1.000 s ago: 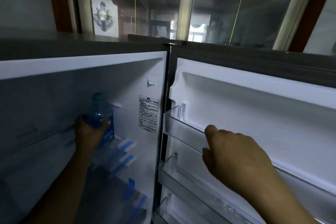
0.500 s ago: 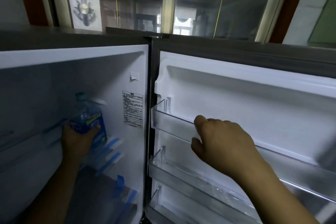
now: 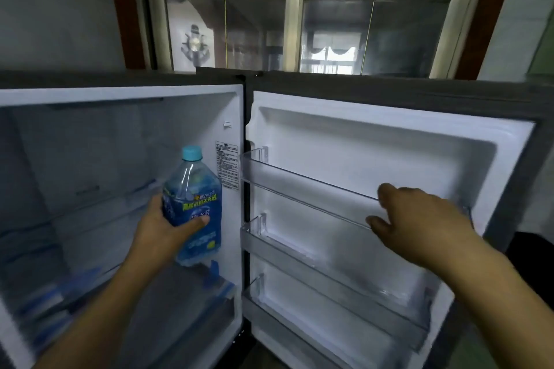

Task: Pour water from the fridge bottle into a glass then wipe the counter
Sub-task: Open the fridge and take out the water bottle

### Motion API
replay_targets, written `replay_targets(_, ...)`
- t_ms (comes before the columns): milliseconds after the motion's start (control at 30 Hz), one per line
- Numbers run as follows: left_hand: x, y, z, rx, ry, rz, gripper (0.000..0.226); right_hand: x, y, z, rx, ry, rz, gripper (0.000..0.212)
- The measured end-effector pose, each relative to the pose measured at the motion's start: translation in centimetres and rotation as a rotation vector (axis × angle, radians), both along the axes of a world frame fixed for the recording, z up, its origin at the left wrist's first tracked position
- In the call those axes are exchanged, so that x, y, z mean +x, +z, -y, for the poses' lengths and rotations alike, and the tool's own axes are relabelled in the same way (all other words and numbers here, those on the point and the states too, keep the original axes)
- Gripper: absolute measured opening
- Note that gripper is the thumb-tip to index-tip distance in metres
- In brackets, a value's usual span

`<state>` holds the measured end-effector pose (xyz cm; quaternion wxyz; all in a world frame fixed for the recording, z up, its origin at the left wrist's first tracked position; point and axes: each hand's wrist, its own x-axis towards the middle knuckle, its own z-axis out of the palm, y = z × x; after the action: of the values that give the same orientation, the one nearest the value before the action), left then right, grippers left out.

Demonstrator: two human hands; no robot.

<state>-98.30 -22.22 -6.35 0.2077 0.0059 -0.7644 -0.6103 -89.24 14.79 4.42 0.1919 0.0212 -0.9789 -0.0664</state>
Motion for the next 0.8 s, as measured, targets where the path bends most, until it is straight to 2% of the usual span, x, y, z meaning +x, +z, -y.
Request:
replay_targets(100,4.8,0.7,-1.7,-0.010,-0.011,-0.007,0.050,2.1,-0.1,-3.6,-0.009,-0.011,0.033,0.028)
replay_targets(300,11.9,2.0,-2.0,-0.078,-0.005,0.004,0.047,4.0,-2.6,-3.1,0.055,0.160,-0.267,0.038)
replay_targets(600,19.5,3.1,4.2,-0.172,0.002,0.030,0.063,9.9,-3.4,9.5,0.059,0.282,-0.340,0.050)
replay_targets(700,21.6,3.6,7.5,-0.141,-0.002,0.021,0.058,11.1,-3.6,14.7,0.097,0.301,-0.301,0.064)
replay_targets(800,23.8,4.3,11.3,-0.136,-0.006,0.023,0.056,11.7,-3.2,20.7,0.168,0.317,-0.214,0.058)
